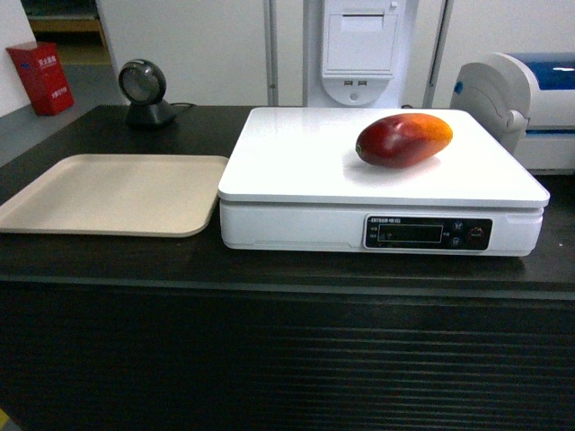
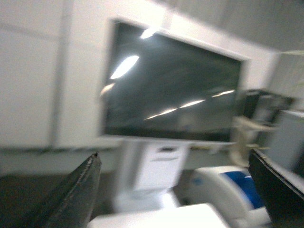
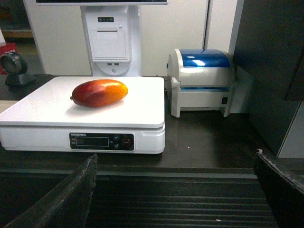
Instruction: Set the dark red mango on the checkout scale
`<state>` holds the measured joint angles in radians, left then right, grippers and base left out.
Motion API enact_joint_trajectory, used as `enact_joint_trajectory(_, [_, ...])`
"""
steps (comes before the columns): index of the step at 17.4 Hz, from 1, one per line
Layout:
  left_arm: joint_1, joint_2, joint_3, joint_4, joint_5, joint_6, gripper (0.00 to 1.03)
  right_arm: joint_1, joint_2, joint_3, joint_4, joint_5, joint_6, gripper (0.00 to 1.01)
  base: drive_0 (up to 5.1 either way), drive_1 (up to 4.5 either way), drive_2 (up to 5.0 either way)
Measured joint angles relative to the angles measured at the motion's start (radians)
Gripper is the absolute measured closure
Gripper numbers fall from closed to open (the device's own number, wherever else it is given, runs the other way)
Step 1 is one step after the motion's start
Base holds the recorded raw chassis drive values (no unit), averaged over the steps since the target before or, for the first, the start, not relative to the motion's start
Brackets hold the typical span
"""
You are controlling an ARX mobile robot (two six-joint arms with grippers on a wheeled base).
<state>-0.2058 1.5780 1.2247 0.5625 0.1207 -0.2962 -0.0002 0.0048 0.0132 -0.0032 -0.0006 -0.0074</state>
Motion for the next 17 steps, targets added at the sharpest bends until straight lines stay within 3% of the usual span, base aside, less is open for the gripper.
enact_joint_trajectory(1, [0.034,-0.115,-0.097,-0.126,-0.173,0.105,0.25,0.000,0.000,0.000,-0.001,0.001,0.000,0.03,0.0,0.00,0.0])
enact_joint_trajectory(2, [0.054,-0.193,-0.219,-0.112,-0.259,0.180,0.35,0.000,0.000,0.000,-0.001,0.002,0.000,0.03,0.0,0.00,0.0])
enact_joint_trajectory(4, [0.076,-0.280,-0.425,-0.024,-0.255,0.251,0.57,0.000,0.000,0.000,0.000,0.000,0.000,0.03,0.0,0.00,0.0])
enact_joint_trajectory(9, [0.116,-0.442,-0.738,0.100,-0.213,0.277,1.01,0.000,0.000,0.000,0.000,0.000,0.000,0.03,0.0,0.00,0.0])
enact_joint_trajectory(13, [0.139,-0.542,-0.893,0.134,-0.189,0.282,1.01,0.000,0.000,0.000,0.000,0.000,0.000,0.03,0.0,0.00,0.0])
enact_joint_trajectory(14, [0.171,-0.581,-0.937,0.136,-0.135,0.282,1.01,0.000,0.000,0.000,-0.001,0.000,0.000,0.03,0.0,0.00,0.0])
enact_joint_trajectory(17, [0.213,-0.661,-1.006,0.137,-0.130,0.282,1.01,0.000,0.000,0.000,0.000,0.000,0.000,0.03,0.0,0.00,0.0])
